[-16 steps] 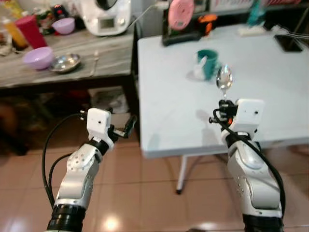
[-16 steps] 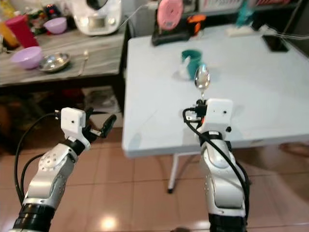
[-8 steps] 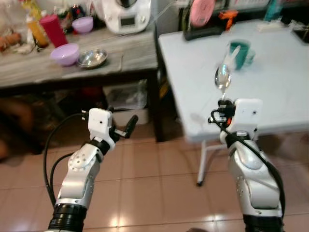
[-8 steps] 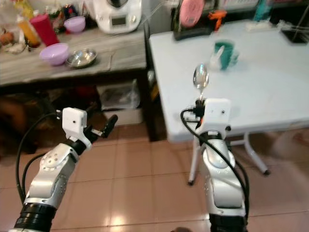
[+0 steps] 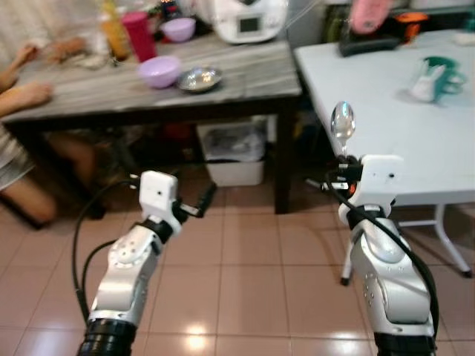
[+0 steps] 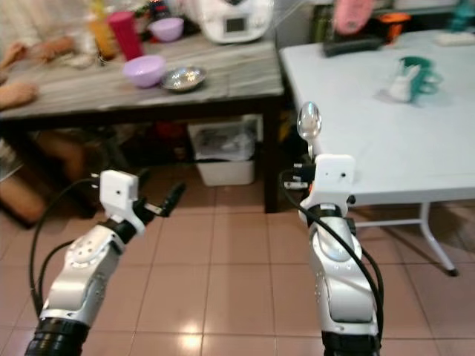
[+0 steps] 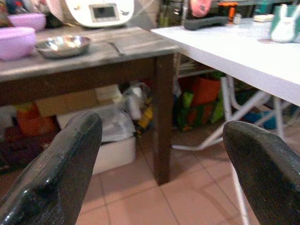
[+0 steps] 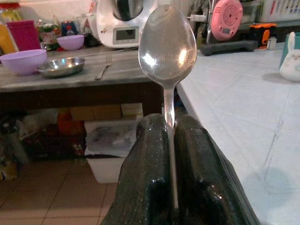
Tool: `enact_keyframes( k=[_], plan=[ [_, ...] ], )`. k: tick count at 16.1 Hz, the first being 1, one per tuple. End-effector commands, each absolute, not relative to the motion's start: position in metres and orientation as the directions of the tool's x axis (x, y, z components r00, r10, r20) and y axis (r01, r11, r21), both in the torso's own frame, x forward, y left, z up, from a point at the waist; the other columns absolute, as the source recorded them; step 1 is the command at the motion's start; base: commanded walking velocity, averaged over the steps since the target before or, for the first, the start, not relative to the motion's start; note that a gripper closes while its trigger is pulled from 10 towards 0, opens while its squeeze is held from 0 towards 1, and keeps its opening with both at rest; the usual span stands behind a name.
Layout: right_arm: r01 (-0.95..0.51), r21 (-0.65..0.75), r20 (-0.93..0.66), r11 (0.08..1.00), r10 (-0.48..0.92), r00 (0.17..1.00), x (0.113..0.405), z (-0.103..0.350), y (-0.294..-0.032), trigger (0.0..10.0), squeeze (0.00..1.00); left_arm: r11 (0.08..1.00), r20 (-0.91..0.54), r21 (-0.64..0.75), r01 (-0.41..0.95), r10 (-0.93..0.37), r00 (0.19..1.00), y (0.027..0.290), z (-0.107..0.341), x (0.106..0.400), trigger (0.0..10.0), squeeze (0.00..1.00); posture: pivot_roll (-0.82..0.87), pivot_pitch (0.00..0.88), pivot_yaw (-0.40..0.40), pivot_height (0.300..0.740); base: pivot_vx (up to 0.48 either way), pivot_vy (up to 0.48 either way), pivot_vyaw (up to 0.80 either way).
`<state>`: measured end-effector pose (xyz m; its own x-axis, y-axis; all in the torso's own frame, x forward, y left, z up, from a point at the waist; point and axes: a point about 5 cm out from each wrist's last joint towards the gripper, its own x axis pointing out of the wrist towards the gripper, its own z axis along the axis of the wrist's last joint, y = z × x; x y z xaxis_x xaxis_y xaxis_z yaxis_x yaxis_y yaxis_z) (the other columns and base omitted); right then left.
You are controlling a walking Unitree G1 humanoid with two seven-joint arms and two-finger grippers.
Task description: Setting the table
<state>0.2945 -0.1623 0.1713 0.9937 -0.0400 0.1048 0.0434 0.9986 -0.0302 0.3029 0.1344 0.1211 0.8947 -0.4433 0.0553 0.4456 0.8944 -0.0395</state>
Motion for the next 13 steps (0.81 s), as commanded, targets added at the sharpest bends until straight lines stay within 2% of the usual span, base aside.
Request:
enact_keyframes(
  k=[1, 3, 9, 13],
  plan=[
    [0.048, -0.033, 0.131, 0.998, -0.043, 0.99, 0.2922, 0.1766, -0.165, 10.0, 0.0, 0.888, 0.065, -0.027, 0.46, -0.457, 0.887, 0.1335, 0.1255, 0.302, 10.0, 0.0, -0.25, 0.08, 0.118, 0.74, 0.0, 0.0, 0.0],
    [0.046, -0.034, 0.131, 0.998, -0.041, 0.991, 0.2918, 0.1764, -0.1644, 10.0, 0.0, 0.884, 0.064, -0.034, 0.467, -0.465, 0.883, 0.1328, 0.1252, 0.3017, 10.0, 0.0, -0.25, 0.08, 0.118, 0.74, 0.0, 0.0, 0.49],
    [0.044, -0.03, 0.126, 0.999, -0.04, 0.991, 0.292, 0.1761, -0.1644, 10.0, 0.0, 0.879, 0.061, -0.041, 0.475, -0.472, 0.88, 0.1312, 0.1246, 0.3007, 10.0, 0.0, -0.25, 0.08, 0.117, 0.74, 0.283, 0.0, 0.44],
    [0.044, -0.027, 0.123, 0.999, -0.04, 0.992, 0.2923, 0.1748, -0.1636, 10.0, 0.0, 0.877, 0.061, -0.043, 0.479, -0.476, 0.877, 0.1308, 0.125, 0.3005, 10.0, 0.0, -0.25, 0.081, 0.119, 0.74, 0.311, 0.0, 0.0]
  ],
)
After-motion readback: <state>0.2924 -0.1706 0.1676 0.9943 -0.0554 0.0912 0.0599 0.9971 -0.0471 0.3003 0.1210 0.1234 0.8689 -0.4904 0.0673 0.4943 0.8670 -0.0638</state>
